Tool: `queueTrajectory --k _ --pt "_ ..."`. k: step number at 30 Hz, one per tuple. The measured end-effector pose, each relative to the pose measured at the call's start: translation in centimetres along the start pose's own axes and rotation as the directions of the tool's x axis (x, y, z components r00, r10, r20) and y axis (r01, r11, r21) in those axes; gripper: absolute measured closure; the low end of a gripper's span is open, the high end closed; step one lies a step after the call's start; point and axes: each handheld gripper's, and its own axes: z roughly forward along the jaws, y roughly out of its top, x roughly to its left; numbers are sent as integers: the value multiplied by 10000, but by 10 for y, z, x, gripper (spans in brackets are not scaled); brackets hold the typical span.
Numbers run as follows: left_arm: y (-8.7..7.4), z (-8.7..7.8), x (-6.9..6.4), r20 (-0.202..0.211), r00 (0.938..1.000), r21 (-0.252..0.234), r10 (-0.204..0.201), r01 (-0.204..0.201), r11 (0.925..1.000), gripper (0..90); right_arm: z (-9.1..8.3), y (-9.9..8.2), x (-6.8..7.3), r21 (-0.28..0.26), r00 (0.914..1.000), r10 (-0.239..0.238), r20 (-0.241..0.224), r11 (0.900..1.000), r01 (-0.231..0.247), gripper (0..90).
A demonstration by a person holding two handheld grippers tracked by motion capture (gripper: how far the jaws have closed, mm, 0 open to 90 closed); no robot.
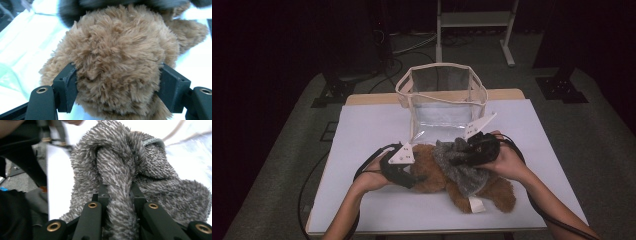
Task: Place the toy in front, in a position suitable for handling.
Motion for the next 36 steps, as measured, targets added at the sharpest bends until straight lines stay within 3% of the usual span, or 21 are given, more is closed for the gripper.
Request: queueTrajectory --k 3,5,8,11,19,26,36 --pt "1 2 4 -57 9996 -41 -260 260 9997 287 1 -3 11 134 9991 -371 183 9992 369 756" --pt "0 1 5 -13 9996 -84 -271 271 9996 284 4 -7 10 269 9985 -423 336 9988 414 756" --pt "-4 -3 3 22 9993 -184 -383 383 9991 279 3 -12 4 147 9990 -209 397 9997 203 757" --pt "-7 -3 2 -3 9998 107 -216 216 9997 279 -1 -16 1 -21 9988 -121 476 9999 122 757" --pt "-18 -1 0 146 9993 78 -350 348 9994 236 -30 -43 -2 -361 9935 476 1035 9984 -441 757" --pt "-20 1 -1 232 9987 44 -452 451 9990 274 -48 -66 -3 -480 9865 851 1397 9957 -791 757" --pt "-19 1 -1 204 9989 30 -422 422 9991 295 -59 -87 -1 -912 9815 1249 1449 9895 -1124 757"
